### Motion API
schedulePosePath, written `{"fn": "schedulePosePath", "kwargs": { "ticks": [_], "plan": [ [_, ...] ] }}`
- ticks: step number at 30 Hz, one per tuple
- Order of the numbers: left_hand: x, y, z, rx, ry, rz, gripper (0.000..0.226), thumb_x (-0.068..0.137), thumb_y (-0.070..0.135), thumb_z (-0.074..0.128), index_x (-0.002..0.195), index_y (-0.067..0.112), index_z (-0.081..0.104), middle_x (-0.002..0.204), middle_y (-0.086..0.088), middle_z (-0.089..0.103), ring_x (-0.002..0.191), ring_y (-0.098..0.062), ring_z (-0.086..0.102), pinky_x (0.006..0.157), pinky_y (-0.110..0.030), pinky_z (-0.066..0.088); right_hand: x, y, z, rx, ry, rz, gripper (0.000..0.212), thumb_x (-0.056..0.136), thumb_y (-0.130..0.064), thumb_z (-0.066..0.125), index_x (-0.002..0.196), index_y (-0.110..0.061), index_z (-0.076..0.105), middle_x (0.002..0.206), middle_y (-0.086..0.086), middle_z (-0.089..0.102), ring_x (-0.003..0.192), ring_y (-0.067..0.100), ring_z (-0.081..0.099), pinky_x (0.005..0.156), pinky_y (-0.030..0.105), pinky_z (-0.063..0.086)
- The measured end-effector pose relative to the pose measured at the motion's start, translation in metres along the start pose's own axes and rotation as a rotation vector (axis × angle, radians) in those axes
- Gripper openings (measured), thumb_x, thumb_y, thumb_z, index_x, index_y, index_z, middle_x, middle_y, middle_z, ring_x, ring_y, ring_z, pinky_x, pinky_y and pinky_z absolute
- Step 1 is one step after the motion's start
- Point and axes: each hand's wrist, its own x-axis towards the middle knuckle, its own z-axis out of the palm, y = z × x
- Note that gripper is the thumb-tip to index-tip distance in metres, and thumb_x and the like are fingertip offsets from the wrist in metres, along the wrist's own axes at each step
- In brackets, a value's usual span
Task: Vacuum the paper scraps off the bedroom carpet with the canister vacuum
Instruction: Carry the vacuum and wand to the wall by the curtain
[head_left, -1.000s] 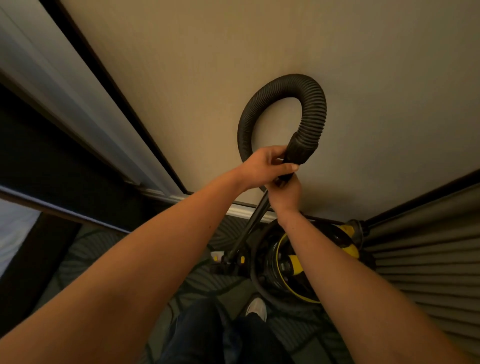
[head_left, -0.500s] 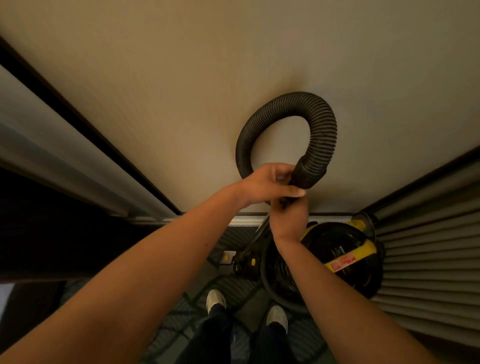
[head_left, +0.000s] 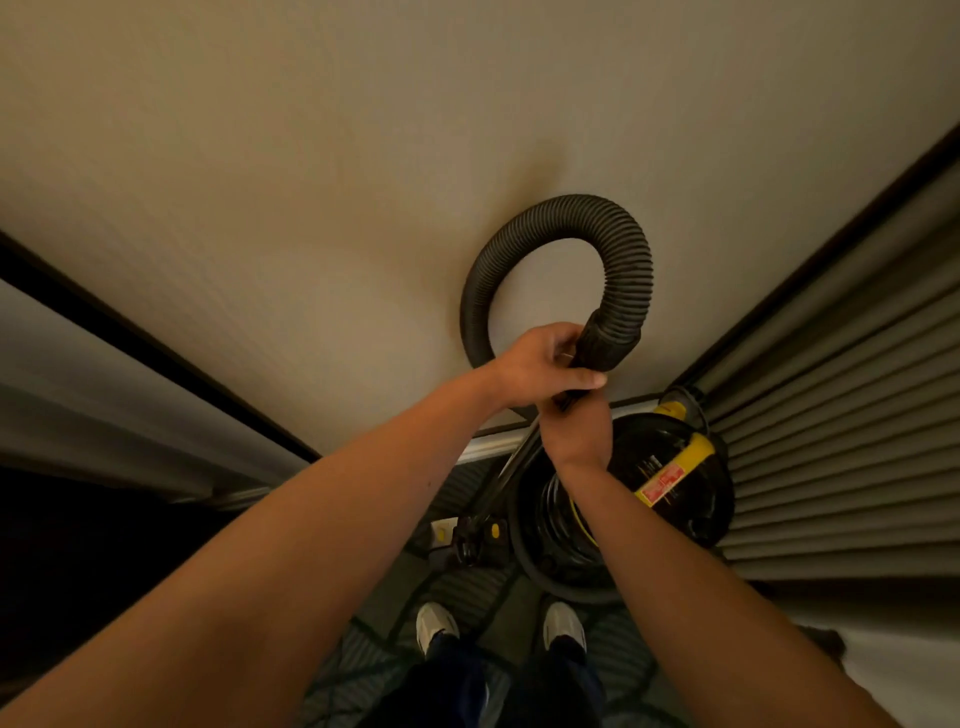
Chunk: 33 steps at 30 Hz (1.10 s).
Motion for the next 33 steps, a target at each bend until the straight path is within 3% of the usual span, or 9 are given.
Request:
{"fn": "schedulePosePath", "kwargs": {
  "ticks": [4,8,13,18,22,25,28,30,33],
  "plan": [
    [0.001,0.000,0.010,-0.009,-0.045,0.000,0.043,0.083,-0.002,0.068,0.123,-0.002,0.054,0.116,-0.013,0.063,0.106,-0.013,0.057,0.091,-0.014,0.045,-0.004,0.008,-0.006,-0.065,0.073,0.028,0.031,0.090,-0.025,0.063,0.117,-0.012,0.056,0.108,0.013,0.067,0.104,0.035,0.063,0.074,0.034,0.047],
    [0.013,0.002,0.029,-0.011,0.012,-0.022,0.045,0.085,-0.001,0.066,0.128,-0.001,0.052,0.124,-0.016,0.061,0.111,-0.016,0.057,0.098,-0.023,0.045,0.010,0.010,-0.016,-0.092,0.024,0.080,0.028,0.093,-0.022,0.057,0.119,-0.011,0.055,0.109,0.014,0.065,0.105,0.035,0.062,0.077,0.038,0.048],
    [0.032,0.008,0.052,0.029,0.061,-0.034,0.045,0.086,0.005,0.066,0.129,0.000,0.051,0.122,-0.015,0.062,0.116,-0.024,0.058,0.102,-0.034,0.045,0.042,0.021,-0.037,-0.118,-0.154,0.042,0.031,0.095,-0.018,0.055,0.124,-0.009,0.056,0.113,0.016,0.065,0.107,0.036,0.062,0.083,0.042,0.051],
    [0.044,0.011,0.075,0.025,0.055,-0.072,0.042,0.083,0.002,0.069,0.123,0.001,0.056,0.116,-0.015,0.066,0.109,-0.024,0.062,0.095,-0.029,0.048,0.056,0.036,-0.067,-0.027,-0.244,0.060,0.034,0.090,-0.017,0.064,0.123,-0.009,0.058,0.116,0.014,0.065,0.109,0.031,0.061,0.093,0.047,0.051],
    [0.049,0.010,0.095,0.018,0.058,-0.077,0.041,0.085,-0.001,0.066,0.125,0.001,0.057,0.120,-0.016,0.065,0.112,-0.024,0.061,0.101,-0.033,0.047,0.065,0.050,-0.084,-0.016,-0.280,0.135,0.034,0.090,-0.018,0.065,0.122,-0.006,0.060,0.116,0.015,0.067,0.106,0.031,0.062,0.082,0.037,0.048],
    [0.057,0.010,0.111,0.020,0.068,-0.078,0.038,0.087,-0.004,0.062,0.124,-0.001,0.058,0.119,-0.018,0.065,0.110,-0.022,0.061,0.103,-0.037,0.046,0.073,0.057,-0.099,0.071,-0.220,0.241,0.030,0.094,-0.016,0.060,0.122,-0.005,0.059,0.117,0.015,0.065,0.111,0.034,0.061,0.090,0.044,0.052],
    [0.064,0.012,0.127,0.035,0.083,-0.094,0.039,0.089,-0.007,0.056,0.127,0.000,0.056,0.117,-0.015,0.064,0.105,-0.013,0.056,0.098,-0.027,0.043,0.079,0.068,-0.111,0.114,-0.199,0.259,0.029,0.096,-0.017,0.056,0.120,-0.002,0.059,0.117,0.018,0.064,0.108,0.037,0.061,0.094,0.051,0.051],
    [0.067,0.013,0.136,0.043,0.091,-0.109,0.040,0.089,-0.008,0.055,0.127,0.000,0.056,0.113,-0.011,0.064,0.103,-0.011,0.055,0.093,-0.023,0.043,0.081,0.072,-0.113,0.074,-0.243,0.236,0.026,0.097,-0.016,0.054,0.118,-0.003,0.060,0.113,0.015,0.065,0.105,0.034,0.062,0.092,0.047,0.051],
    [0.072,0.017,0.143,0.107,0.116,-0.163,0.037,0.083,-0.007,0.060,0.120,-0.001,0.057,0.099,-0.004,0.060,0.095,-0.013,0.057,0.083,-0.025,0.046,0.086,0.075,-0.114,-0.014,-0.327,0.197,0.006,0.096,-0.012,0.052,0.099,-0.013,0.057,0.096,0.006,0.059,0.089,0.026,0.056,0.074,0.035,0.044]
  ]
}}
